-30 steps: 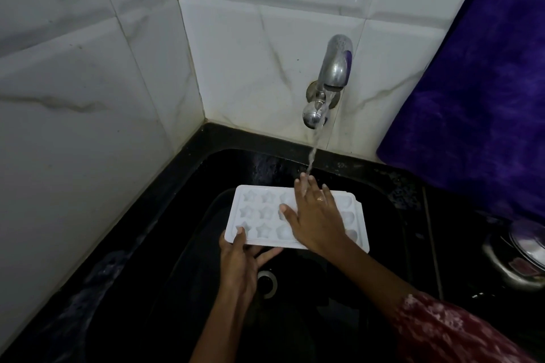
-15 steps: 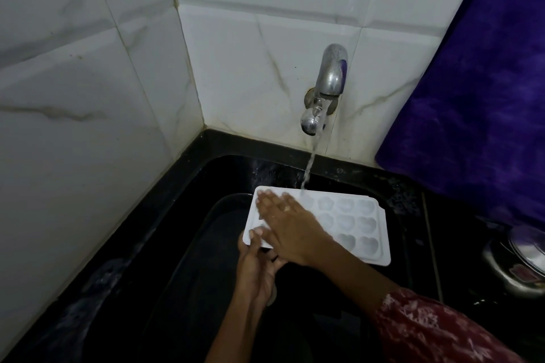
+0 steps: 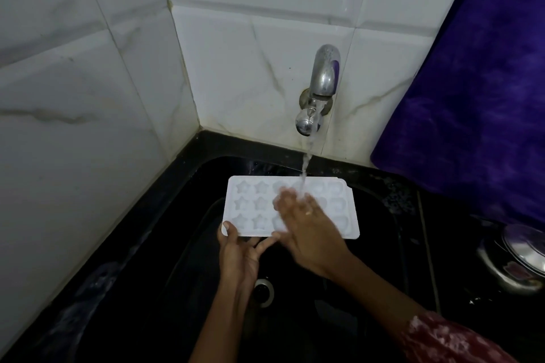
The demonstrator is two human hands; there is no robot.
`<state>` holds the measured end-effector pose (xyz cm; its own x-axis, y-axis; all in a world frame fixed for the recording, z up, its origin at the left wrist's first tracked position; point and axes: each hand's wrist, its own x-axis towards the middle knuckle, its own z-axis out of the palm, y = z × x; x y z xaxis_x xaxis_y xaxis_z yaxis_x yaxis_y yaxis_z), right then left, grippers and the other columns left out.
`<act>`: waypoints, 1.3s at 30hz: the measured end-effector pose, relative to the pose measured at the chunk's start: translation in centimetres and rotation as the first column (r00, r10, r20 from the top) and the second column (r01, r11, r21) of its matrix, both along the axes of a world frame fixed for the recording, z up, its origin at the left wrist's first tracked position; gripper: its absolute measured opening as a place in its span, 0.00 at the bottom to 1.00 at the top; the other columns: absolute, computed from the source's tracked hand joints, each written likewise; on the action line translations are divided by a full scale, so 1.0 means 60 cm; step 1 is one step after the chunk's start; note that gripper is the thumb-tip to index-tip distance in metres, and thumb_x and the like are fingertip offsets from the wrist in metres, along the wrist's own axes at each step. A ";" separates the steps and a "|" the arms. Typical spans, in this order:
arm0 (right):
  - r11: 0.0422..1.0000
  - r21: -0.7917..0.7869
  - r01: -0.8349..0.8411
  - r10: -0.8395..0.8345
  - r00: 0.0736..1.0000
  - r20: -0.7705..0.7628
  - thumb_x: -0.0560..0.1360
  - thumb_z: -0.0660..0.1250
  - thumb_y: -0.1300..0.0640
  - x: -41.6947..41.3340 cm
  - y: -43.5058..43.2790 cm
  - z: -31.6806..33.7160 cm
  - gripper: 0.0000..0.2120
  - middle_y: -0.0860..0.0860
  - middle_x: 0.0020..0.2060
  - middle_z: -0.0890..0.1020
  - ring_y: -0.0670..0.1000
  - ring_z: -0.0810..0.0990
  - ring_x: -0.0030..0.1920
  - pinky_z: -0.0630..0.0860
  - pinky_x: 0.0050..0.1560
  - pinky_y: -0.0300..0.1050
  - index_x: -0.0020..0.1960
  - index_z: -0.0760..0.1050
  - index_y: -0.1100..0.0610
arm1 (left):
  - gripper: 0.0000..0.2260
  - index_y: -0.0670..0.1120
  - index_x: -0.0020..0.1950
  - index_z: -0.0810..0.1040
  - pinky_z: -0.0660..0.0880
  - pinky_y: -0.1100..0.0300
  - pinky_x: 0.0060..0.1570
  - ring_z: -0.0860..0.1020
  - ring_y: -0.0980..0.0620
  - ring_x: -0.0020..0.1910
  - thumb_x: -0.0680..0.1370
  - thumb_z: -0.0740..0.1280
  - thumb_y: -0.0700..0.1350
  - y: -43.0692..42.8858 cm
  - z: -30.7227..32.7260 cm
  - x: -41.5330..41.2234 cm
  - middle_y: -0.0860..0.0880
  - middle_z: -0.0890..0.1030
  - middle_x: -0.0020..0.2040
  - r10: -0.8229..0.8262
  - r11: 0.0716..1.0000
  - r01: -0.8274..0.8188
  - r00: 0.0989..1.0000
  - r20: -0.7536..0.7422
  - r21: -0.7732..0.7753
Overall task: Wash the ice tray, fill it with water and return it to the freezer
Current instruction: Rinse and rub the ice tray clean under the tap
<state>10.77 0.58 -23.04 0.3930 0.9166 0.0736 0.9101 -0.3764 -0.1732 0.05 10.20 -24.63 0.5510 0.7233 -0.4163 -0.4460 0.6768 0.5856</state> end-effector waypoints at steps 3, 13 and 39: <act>0.984 -0.104 -0.143 0.160 0.971 0.178 0.78 0.43 0.42 -0.020 -0.006 0.001 0.30 0.54 0.75 0.54 0.51 0.49 0.75 0.43 0.74 0.50 0.75 0.51 0.57 | 0.16 0.46 0.66 0.65 0.80 0.48 0.30 0.80 0.40 0.46 0.81 0.53 0.51 0.009 0.000 -0.001 0.42 0.79 0.53 -0.032 0.999 0.031 0.999 -0.014 -0.011; 0.999 -0.020 -0.027 0.032 0.966 0.255 0.70 0.61 0.60 0.037 -0.030 0.095 0.18 0.46 0.44 0.84 0.50 0.80 0.44 0.63 0.47 0.43 0.57 0.77 0.47 | 0.24 0.45 0.62 0.73 0.80 0.55 0.36 0.83 0.46 0.41 0.74 0.62 0.60 0.042 -0.013 -0.037 0.43 0.79 0.48 -0.358 0.918 0.393 0.884 -0.300 0.062; 0.996 0.042 -0.078 0.072 0.989 0.129 0.79 0.41 0.42 -0.048 0.072 -0.009 0.31 0.55 0.76 0.48 0.52 0.44 0.76 0.34 0.72 0.46 0.75 0.48 0.60 | 0.12 0.43 0.50 0.76 0.76 0.59 0.42 0.81 0.53 0.43 0.82 0.55 0.45 0.032 -0.001 0.005 0.42 0.79 0.51 -0.240 0.925 0.340 0.869 -0.434 0.171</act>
<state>7.88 4.92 -23.59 0.3080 0.9375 0.1622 0.9513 -0.3004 -0.0697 0.34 12.11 -24.67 0.5747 0.6600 -0.4837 0.0539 0.5593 0.8272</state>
